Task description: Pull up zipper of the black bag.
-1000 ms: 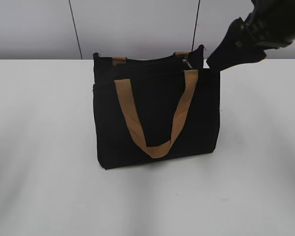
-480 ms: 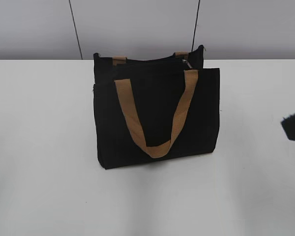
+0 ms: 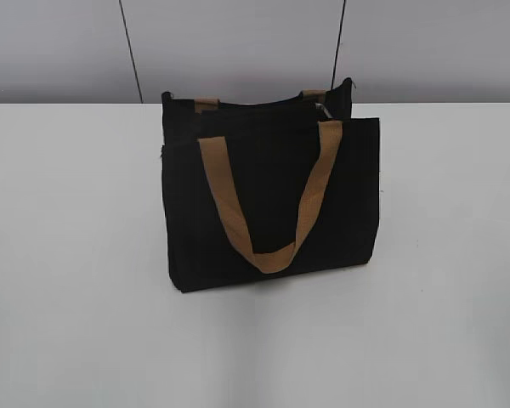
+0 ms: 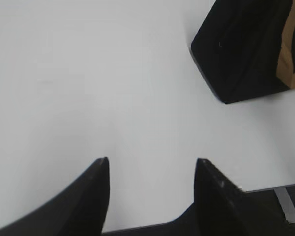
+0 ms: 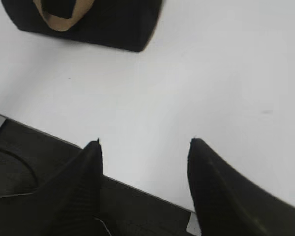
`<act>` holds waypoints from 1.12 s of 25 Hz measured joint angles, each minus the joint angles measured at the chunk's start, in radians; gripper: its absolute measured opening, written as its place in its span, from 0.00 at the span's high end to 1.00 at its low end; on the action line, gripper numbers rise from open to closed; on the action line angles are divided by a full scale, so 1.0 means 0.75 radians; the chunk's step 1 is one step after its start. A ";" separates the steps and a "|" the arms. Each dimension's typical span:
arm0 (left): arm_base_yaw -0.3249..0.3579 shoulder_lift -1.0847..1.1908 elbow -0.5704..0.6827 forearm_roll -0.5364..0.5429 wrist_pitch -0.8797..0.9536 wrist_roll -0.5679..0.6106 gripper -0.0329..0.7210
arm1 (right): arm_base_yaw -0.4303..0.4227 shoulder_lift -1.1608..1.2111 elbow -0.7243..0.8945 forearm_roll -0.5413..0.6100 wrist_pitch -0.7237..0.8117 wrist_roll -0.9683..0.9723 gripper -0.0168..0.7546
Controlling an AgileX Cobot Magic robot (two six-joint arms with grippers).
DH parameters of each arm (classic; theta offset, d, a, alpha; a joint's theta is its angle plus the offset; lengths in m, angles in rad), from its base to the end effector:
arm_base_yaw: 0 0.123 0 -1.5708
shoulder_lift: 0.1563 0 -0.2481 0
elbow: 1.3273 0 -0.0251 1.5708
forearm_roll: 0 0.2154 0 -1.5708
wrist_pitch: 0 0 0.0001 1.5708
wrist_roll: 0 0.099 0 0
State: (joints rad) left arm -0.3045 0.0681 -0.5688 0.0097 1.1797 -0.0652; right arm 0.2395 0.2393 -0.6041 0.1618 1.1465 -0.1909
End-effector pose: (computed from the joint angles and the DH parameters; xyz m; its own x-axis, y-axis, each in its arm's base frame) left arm 0.0056 -0.0008 0.2632 -0.5492 0.1082 -0.8287 0.2594 0.9647 -0.0460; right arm 0.0251 0.0211 0.2729 -0.5707 -0.2651 -0.7772 -0.4184 0.9083 -0.0026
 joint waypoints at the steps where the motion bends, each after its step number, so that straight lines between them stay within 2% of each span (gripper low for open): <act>1: 0.000 -0.011 0.000 0.003 0.000 0.000 0.41 | 0.000 -0.053 0.009 -0.040 0.026 0.037 0.42; 6: 0.000 -0.027 0.001 0.004 -0.017 0.001 0.42 | 0.000 -0.308 0.076 -0.186 0.089 0.168 0.42; 9: 0.000 -0.027 0.005 0.003 -0.042 0.003 0.42 | 0.000 -0.328 0.100 -0.216 0.100 0.191 0.42; 17: 0.000 -0.027 0.056 0.001 -0.142 0.004 0.44 | 0.000 -0.328 0.159 -0.226 -0.037 0.196 0.42; 28: 0.000 -0.027 0.056 -0.001 -0.159 0.005 0.46 | 0.000 -0.328 0.164 -0.230 -0.062 0.189 0.42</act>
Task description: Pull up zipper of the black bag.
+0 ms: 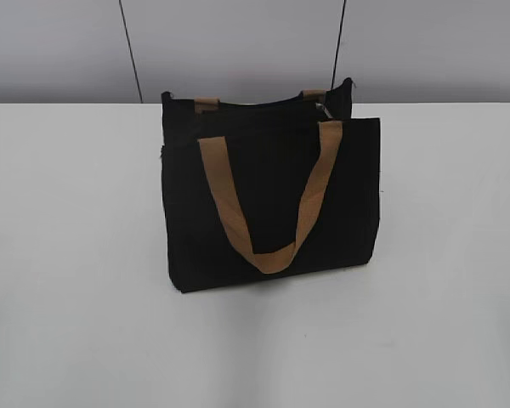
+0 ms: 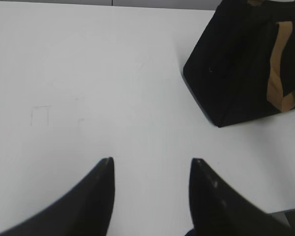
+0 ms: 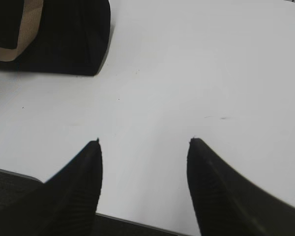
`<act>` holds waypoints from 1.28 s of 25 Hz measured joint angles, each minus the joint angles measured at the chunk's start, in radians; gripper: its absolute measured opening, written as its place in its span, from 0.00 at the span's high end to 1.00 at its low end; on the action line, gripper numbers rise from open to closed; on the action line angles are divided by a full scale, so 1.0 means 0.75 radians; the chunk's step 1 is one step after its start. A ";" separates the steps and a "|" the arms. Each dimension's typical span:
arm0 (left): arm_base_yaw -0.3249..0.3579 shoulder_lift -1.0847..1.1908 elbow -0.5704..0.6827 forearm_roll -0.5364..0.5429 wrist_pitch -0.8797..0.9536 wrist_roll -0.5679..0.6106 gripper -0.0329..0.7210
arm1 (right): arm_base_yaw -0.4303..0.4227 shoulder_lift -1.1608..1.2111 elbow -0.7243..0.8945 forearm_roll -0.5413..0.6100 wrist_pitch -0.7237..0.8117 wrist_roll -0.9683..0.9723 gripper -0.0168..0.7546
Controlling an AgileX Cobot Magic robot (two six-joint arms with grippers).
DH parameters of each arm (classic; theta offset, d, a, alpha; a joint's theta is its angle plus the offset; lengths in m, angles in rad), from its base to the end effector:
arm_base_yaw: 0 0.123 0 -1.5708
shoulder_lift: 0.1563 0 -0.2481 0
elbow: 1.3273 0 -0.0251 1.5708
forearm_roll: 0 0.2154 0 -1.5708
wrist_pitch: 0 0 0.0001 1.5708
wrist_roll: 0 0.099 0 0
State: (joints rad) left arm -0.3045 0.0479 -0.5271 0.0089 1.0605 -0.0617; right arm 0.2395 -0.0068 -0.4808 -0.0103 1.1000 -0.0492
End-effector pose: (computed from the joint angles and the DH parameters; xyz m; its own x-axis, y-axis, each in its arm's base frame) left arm 0.0121 -0.0030 0.2630 -0.4685 0.0871 -0.8792 0.2669 0.9626 -0.0468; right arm 0.0074 0.0009 0.2484 -0.4740 -0.1712 -0.8637 -0.2554 0.9655 -0.0512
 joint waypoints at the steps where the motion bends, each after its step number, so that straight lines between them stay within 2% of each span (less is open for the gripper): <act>1: 0.000 0.000 0.000 0.000 0.000 0.000 0.47 | 0.000 0.000 0.000 0.000 0.000 0.000 0.42; 7: 0.010 0.000 0.000 -0.001 -0.001 0.000 0.49 | -0.018 0.000 0.000 0.000 0.000 0.000 0.42; 14: 0.120 -0.013 0.000 -0.002 -0.001 0.000 0.50 | -0.215 0.000 0.000 0.000 0.000 -0.002 0.42; 18: 0.213 -0.072 0.000 -0.002 -0.001 0.000 0.53 | -0.302 0.000 0.002 0.000 -0.001 -0.002 0.42; 21: 0.252 -0.076 0.000 -0.002 -0.001 0.000 0.55 | -0.315 0.000 0.002 -0.002 -0.001 -0.002 0.42; 32: 0.253 -0.076 0.000 -0.003 -0.001 0.000 0.64 | -0.319 0.000 0.002 -0.002 -0.001 -0.002 0.42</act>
